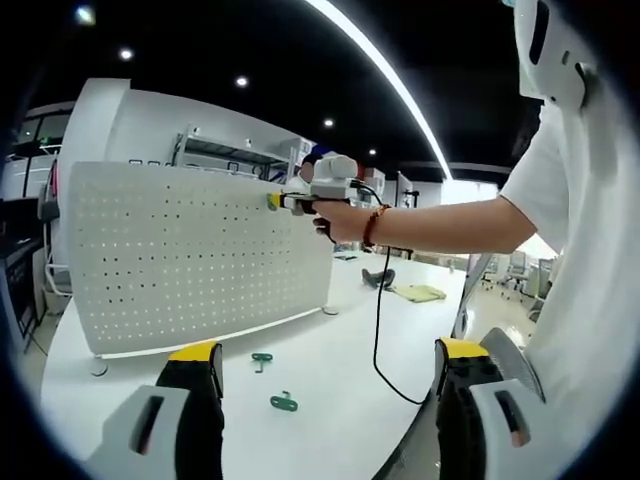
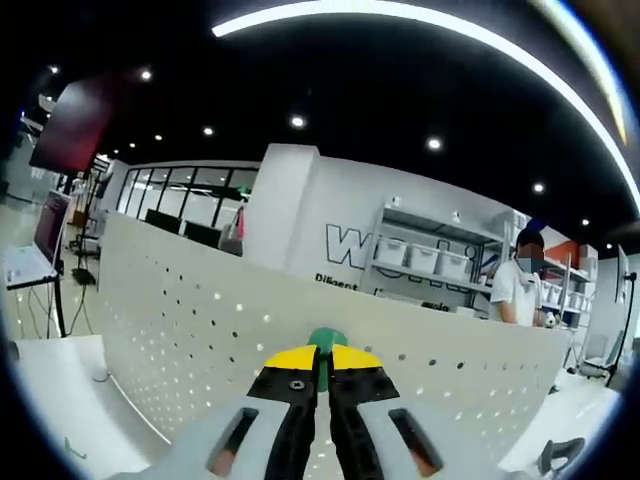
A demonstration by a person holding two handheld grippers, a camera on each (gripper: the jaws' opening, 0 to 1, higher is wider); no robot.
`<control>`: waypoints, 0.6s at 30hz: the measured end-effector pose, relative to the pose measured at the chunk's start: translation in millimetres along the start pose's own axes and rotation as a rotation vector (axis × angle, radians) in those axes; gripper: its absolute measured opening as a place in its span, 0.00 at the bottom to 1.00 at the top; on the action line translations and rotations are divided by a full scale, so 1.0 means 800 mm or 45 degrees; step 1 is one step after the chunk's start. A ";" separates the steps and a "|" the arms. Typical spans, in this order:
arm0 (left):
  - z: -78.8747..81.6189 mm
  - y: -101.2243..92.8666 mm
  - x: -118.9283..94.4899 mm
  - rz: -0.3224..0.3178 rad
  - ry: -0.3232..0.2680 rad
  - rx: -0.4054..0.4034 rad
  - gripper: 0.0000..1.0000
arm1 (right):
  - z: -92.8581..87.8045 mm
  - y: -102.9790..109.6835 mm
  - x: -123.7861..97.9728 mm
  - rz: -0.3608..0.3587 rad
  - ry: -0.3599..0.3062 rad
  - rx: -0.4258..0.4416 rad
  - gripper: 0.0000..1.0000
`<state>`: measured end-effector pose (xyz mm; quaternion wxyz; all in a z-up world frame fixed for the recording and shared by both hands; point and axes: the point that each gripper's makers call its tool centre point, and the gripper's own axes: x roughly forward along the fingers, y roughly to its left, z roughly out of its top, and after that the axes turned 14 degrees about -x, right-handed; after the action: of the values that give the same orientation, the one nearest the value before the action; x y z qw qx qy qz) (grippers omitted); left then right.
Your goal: Insert the hook assembly into the mounting plate slot until the hook locks in place.
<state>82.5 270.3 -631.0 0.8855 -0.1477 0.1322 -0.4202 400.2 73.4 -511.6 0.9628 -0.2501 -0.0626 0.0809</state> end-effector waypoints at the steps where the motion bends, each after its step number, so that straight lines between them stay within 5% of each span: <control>1: 0.000 0.000 0.000 0.000 0.000 -0.001 0.90 | -0.001 0.000 0.001 -0.002 0.005 -0.010 0.01; 18: -0.004 -0.001 0.004 -0.003 0.018 -0.007 0.89 | -0.012 -0.005 0.011 -0.024 0.028 -0.002 0.01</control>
<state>82.6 266.8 -634.4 0.8837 -0.1472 0.1395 -0.4218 410.6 67.1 -517.6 0.9640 -0.2511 -0.0544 0.0692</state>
